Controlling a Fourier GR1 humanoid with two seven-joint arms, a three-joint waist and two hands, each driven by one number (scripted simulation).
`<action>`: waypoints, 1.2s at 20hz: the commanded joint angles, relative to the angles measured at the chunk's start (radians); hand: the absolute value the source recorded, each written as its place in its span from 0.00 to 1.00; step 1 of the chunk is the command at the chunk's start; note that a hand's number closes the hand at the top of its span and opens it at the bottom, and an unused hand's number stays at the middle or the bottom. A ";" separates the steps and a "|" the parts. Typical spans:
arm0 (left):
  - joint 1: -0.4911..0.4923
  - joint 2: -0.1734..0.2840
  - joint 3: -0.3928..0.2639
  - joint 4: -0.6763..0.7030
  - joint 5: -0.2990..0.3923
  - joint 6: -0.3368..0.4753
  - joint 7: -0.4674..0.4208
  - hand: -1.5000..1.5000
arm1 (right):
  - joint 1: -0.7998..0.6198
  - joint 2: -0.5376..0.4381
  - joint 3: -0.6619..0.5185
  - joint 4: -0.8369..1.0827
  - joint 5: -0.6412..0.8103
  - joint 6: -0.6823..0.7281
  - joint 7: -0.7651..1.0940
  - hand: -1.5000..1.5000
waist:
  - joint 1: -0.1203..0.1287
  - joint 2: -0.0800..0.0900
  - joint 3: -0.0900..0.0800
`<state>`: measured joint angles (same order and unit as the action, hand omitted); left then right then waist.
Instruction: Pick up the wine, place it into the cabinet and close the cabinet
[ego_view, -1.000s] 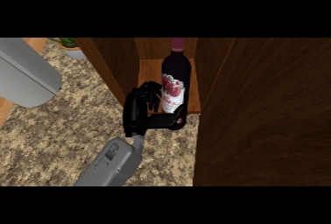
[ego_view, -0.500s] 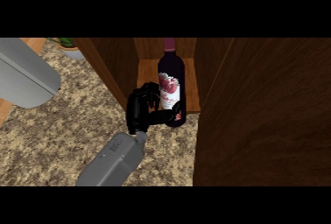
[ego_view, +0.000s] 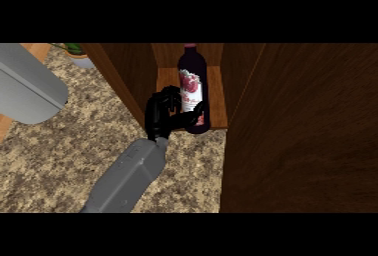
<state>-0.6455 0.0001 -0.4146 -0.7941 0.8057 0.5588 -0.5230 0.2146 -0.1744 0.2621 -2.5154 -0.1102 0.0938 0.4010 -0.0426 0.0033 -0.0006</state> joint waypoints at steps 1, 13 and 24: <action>-0.127 0.000 0.011 0.093 0.066 0.019 0.016 1.00 | 0.043 0.008 0.002 -0.152 -0.089 -0.002 0.044 0.00 | -0.004 0.002 0.000; -0.364 0.000 0.128 0.316 0.064 0.003 0.050 1.00 | 0.041 0.009 -0.016 -0.164 -0.106 0.017 0.063 0.00 | -0.002 0.003 0.001; -0.474 0.048 0.102 0.552 -0.067 0.150 0.016 0.00 | 0.056 0.038 0.015 -0.151 -0.095 0.031 0.052 0.00 | -0.018 0.005 0.001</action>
<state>-1.0652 0.0314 -0.2996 -0.3057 0.7801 0.6487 -0.5069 0.2070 -0.1342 0.2626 -2.5007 -0.1132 0.1243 0.3977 -0.0509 0.0105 -0.0001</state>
